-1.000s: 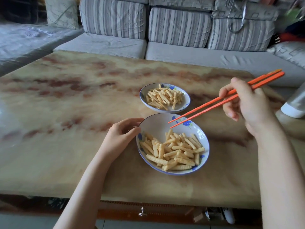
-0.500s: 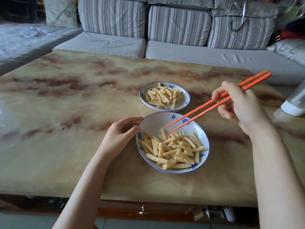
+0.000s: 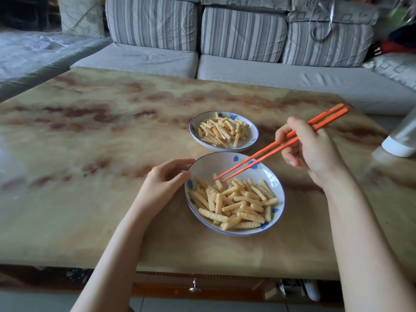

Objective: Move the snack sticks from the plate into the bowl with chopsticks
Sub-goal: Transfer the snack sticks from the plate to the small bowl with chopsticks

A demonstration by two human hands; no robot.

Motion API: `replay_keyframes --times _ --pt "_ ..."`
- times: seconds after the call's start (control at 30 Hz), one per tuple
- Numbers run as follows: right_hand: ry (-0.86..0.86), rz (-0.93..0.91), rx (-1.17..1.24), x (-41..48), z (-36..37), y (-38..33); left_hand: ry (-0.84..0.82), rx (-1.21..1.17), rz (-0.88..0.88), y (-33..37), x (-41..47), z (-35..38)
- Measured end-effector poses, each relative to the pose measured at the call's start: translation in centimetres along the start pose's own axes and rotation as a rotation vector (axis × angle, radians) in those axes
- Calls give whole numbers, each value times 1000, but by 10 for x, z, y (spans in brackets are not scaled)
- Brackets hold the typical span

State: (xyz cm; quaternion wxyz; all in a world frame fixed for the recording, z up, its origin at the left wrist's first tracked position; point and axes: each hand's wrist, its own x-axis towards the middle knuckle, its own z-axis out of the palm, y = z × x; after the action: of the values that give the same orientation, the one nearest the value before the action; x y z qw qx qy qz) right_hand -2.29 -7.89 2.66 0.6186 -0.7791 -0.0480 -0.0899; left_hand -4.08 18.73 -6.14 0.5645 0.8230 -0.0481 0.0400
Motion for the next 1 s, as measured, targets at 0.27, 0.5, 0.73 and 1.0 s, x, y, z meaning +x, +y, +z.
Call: replay_keyframes --times 0.27,0.5,0.73,1.0 --pt "239 -38 260 5 0 7 -3 -2 -3 -2 2 0" --pt "458 -51 309 10 9 20 2 6 -5 -2 1 0" --pt "423 -47 263 12 20 35 3 9 -5 -2 1 0" --pt "284 -20 290 7 -6 14 -3 -2 0 -1 1 1"
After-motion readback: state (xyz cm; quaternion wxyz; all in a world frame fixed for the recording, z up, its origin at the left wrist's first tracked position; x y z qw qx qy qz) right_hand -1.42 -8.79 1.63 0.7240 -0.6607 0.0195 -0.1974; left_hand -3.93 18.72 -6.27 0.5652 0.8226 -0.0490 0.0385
